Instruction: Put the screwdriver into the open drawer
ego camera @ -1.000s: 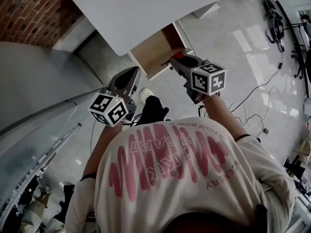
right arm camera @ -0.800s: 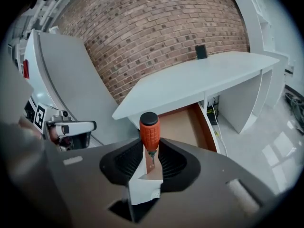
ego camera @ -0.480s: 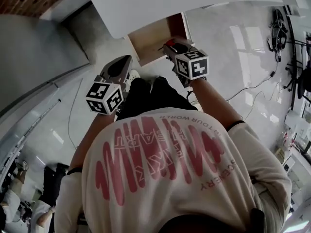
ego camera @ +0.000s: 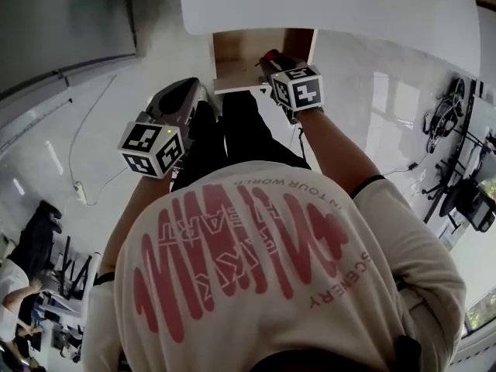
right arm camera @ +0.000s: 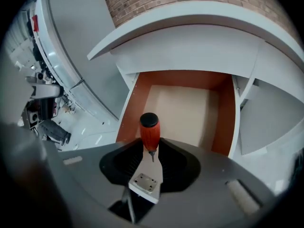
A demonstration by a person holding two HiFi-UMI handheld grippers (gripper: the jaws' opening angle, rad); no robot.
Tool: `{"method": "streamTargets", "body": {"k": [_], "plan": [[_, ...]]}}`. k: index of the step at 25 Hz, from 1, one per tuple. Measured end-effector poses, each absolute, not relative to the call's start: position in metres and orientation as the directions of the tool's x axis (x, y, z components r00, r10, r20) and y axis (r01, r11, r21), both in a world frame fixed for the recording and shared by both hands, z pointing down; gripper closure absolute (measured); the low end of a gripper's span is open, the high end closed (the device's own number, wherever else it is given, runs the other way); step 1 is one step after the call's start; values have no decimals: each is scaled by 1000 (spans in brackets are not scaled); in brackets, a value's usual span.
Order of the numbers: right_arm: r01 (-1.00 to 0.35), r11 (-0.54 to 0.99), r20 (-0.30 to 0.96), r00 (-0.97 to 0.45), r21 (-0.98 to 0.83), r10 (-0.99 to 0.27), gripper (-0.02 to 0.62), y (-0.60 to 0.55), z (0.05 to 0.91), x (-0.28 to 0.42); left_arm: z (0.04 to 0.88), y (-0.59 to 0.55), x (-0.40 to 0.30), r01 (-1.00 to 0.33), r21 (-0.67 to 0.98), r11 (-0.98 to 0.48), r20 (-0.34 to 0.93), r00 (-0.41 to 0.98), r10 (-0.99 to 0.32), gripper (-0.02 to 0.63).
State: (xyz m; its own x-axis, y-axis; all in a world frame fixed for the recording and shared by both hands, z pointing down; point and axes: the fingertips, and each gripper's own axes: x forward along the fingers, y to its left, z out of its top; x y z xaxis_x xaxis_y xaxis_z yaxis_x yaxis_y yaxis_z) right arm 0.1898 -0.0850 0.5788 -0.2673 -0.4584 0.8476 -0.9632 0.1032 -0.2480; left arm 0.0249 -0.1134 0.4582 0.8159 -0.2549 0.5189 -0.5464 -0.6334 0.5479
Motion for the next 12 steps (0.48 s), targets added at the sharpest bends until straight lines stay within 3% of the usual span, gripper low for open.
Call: {"method": "streamTargets", "body": {"k": [6, 12], "plan": [[-943, 242, 874, -307, -227, -376, 479, -93, 617, 203, 483, -98, 19, -666, 538, -516, 564, 740, -367, 603], [-914, 342, 889, -330, -218, -318, 479, -99, 640, 203, 493, -92, 19, -706, 536, -464, 576, 707, -411, 603]]}}
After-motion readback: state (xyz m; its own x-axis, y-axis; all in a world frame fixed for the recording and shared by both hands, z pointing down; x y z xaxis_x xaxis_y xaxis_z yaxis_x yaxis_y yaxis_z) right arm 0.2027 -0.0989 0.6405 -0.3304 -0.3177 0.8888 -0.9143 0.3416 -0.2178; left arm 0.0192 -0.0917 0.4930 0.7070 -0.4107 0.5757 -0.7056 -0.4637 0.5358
